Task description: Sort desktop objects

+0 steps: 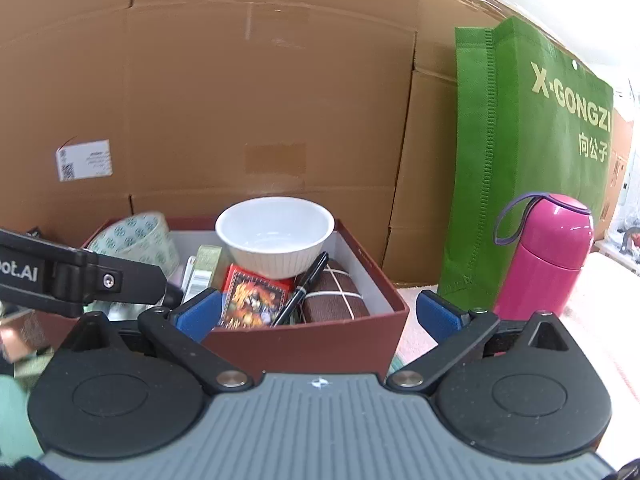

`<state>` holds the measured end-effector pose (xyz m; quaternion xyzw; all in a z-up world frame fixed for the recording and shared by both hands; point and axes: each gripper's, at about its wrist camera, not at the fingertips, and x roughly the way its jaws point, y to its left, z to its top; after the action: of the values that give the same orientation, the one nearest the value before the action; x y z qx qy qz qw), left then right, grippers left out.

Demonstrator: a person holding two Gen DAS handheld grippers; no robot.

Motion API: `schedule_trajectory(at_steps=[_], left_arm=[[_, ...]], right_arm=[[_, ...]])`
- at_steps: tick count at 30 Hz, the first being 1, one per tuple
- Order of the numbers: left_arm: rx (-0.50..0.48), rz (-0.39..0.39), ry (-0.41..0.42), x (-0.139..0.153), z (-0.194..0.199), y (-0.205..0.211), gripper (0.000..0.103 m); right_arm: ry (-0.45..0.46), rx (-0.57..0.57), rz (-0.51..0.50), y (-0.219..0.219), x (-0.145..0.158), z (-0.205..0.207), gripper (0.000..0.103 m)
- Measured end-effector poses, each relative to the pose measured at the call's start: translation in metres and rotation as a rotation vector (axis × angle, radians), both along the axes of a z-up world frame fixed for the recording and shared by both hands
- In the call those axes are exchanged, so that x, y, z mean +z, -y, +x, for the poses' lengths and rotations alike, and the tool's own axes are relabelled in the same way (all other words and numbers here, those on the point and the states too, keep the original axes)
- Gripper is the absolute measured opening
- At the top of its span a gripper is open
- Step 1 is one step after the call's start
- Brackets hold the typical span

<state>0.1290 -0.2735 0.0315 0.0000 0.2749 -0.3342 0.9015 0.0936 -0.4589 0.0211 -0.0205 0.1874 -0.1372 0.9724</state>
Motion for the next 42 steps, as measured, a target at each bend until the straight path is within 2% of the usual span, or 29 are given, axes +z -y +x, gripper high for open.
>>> schedule_trajectory(at_steps=[8, 13, 20, 30, 42], left_arm=[[0.047, -0.017, -0.014, -0.002, -0.032, -0.014, 0.103], [0.09, 0.014, -0.023, -0.007, -0.048, -0.023, 0.103], [0.1, 0.022, -0.05, -0.015, -0.068, -0.031, 0.103], [0.121, 0.069, 0.034, -0.011, -0.094, -0.034, 0.103], [0.139, 0.081, 0.043, -0.011, -0.104, -0.042, 0.103]], right_arm=[[0.001, 0.02, -0.029, -0.017, 0.001, -0.03, 0.101], [-0.009, 0.021, -0.062, -0.031, -0.002, -0.048, 0.101], [-0.029, 0.031, -0.08, -0.048, -0.006, -0.065, 0.101], [-0.049, 0.025, -0.076, -0.057, -0.006, -0.076, 0.101], [-0.068, 0.02, -0.07, -0.065, -0.009, -0.079, 0.101]])
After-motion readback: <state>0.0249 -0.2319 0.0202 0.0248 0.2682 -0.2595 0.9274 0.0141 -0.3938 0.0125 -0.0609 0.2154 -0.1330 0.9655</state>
